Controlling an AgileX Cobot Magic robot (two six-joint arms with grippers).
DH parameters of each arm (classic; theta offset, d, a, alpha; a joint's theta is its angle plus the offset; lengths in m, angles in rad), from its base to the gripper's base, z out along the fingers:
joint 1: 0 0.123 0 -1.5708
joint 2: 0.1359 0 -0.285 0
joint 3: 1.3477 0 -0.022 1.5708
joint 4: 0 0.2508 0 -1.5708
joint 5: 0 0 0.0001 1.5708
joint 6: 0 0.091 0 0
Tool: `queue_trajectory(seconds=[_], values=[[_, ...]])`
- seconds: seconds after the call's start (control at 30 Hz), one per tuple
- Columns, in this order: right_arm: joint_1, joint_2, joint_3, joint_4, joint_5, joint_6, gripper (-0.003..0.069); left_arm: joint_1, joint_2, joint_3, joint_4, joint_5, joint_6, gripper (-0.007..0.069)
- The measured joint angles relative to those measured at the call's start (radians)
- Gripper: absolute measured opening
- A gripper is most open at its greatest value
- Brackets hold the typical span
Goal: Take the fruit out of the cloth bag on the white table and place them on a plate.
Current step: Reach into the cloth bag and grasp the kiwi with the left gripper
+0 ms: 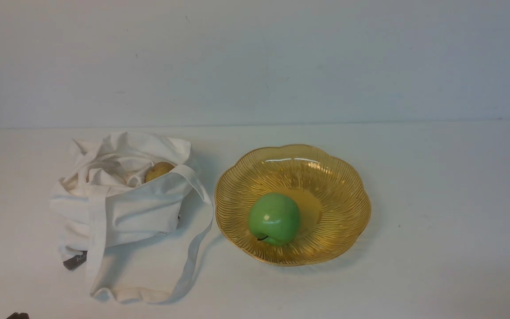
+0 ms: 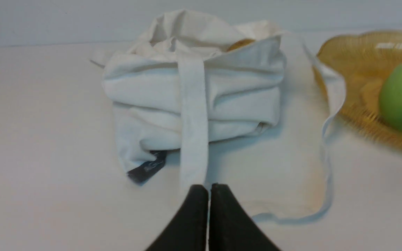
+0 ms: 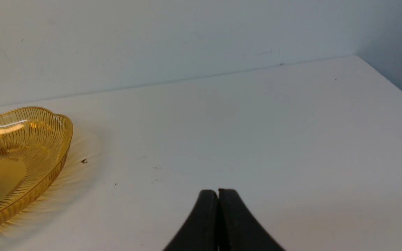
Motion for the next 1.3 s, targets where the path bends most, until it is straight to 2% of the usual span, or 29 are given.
queue_trajectory(seconds=[0.1, 0.13, 0.17, 0.3, 0.33, 0.37, 0.4, 0.53, 0.67, 0.73, 0.8, 0.83, 0.87, 0.9, 1.0, 1.17, 1.3], values=[[0.000, 0.000, 0.000, 0.000, 0.000, 0.000, -0.0015, 0.000, 0.000, 0.001, -0.155, -0.068, -0.022, -0.0008], [0.000, 0.000, 0.000, 0.000, 0.000, 0.000, -0.0015, 0.000, 0.000, 0.001, -0.155, -0.068, -0.022, -0.0008], [0.000, 0.000, 0.000, 0.000, 0.000, 0.000, -0.0015, 0.000, 0.000, 0.001, -0.273, -0.128, -0.042, -0.0008], [0.000, 0.000, 0.000, 0.000, 0.000, 0.000, -0.0015, 0.000, 0.000, 0.001, -0.449, -0.301, -0.057, -0.0008], [0.000, 0.000, 0.000, 0.000, 0.000, 0.000, -0.0015, 0.000, 0.000, 0.001, -0.456, -0.314, -0.056, -0.0008], [0.000, 0.000, 0.000, 0.000, 0.000, 0.000, -0.0015, 0.000, 0.000, -0.014, -0.493, -0.409, -0.047, -0.0008], [0.000, 0.000, 0.000, 0.000, 0.000, 0.000, -0.0015, 0.000, 0.000, -0.049, -0.499, -0.439, -0.031, -0.0008], [0.000, 0.000, 0.000, 0.000, 0.000, 0.000, -0.0015, 0.000, 0.030, -0.263, -0.474, -0.450, 0.052, -0.0008], [0.000, 0.000, 0.000, 0.000, 0.000, 0.000, -0.0015, 0.000, 0.207, -0.533, -0.446, -0.267, 0.166, -0.0008], [0.000, 0.000, 0.000, 0.000, 0.000, 0.000, -0.0015, 0.000, 0.387, -0.706, -0.433, -0.055, 0.200, -0.0008], [0.000, 0.000, 0.000, 0.000, 0.000, 0.000, -0.0015, 0.000, 0.470, -0.773, -0.426, 0.047, 0.205, -0.0008], [0.000, 0.000, 0.000, 0.000, 0.000, 0.000, -0.0015, 0.000, 0.625, -0.885, -0.406, 0.233, 0.206, -0.0008], [0.000, 0.000, 0.000, 0.000, 0.000, 0.000, -0.0015, 0.000, 0.642, -0.897, -0.401, 0.233, 0.206, -0.0008], [0.000, 0.000, 0.000, 0.000, 0.000, 0.000, -0.0015, 0.000, 0.762, -0.975, -0.374, 0.388, 0.206, -0.0008], [0.000, 0.000, 0.000, 0.000, 0.000, 0.000, -0.0015, 0.000, 1.007, -1.126, -0.283, 0.619, 0.204, -0.0008], [0.000, 0.000, 0.000, 0.000, 0.000, 0.000, -0.0015, 0.000, 1.356, -1.368, -0.152, 0.819, 0.161, -0.0008], [0.000, 0.000, 0.000, 0.000, 0.000, 0.000, -0.0015, -0.004, 1.497, -1.481, -0.131, 0.860, 0.151, -0.0008]])
